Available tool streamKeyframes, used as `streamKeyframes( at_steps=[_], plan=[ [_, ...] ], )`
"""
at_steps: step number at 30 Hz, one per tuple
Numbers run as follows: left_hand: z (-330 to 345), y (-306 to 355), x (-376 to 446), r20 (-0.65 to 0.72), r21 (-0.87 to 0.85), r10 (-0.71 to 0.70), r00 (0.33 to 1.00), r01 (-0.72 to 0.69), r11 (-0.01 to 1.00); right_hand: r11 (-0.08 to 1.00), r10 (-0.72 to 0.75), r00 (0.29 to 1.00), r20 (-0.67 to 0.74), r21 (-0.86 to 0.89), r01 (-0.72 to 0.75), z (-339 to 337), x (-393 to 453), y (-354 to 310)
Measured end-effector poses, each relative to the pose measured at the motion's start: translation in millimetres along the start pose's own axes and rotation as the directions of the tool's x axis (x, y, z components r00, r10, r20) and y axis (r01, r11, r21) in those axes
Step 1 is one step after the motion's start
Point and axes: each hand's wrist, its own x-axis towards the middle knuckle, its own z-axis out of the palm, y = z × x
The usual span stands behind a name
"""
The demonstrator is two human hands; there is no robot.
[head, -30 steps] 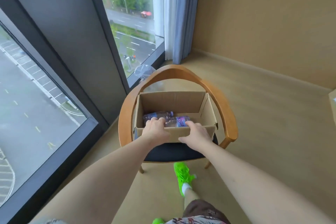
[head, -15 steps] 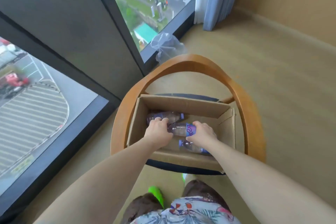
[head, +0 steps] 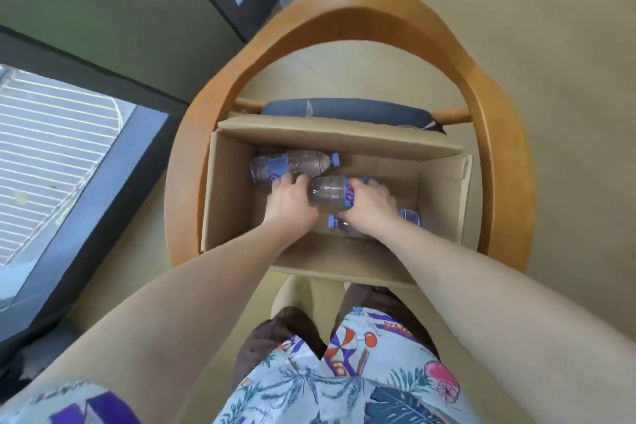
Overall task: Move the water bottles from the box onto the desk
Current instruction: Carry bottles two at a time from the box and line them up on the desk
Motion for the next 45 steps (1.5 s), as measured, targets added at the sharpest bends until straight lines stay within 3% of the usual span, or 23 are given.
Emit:
streamKeyframes(
  at_steps=[4,8,15,23,30,36,42,45],
  plan=[
    [-10,-17,32,-0.051,0.19,0.044,0.998,-0.033,0.981,0.979,-0.067,0.998,-0.014,-0.193,0.063,14,22,-9],
    [-7,-31,63,0.01,0.292,0.109,0.994,-0.107,0.95,0.924,-0.164,0.986,-0.02,-0.352,0.147,31,40,-10],
    [19,-31,96,-0.031,0.356,0.081,0.996,-0.065,0.932,0.863,-0.271,0.954,-0.126,-0.47,0.183,45,78,-4],
    [34,-60,108,-0.088,0.442,0.203,0.975,-0.145,0.885,0.841,-0.284,0.941,-0.182,-0.518,0.154,55,84,4],
    [23,-59,99,0.095,0.184,0.009,0.995,-0.027,0.983,0.838,-0.247,0.965,-0.084,-0.518,0.17,43,74,-2],
    [-15,-64,60,0.224,-0.065,-0.168,0.96,0.186,0.98,0.879,-0.162,0.982,-0.101,-0.467,0.097,18,42,-7],
    [-49,-57,15,0.206,-0.401,-0.133,0.969,0.208,0.892,0.953,-0.09,0.971,-0.223,-0.302,0.019,-2,-10,-10],
    [-76,-53,-6,0.228,-0.489,-0.09,0.969,0.194,0.85,0.988,-0.029,0.975,-0.221,-0.156,-0.006,-14,-38,-19]
  ],
)
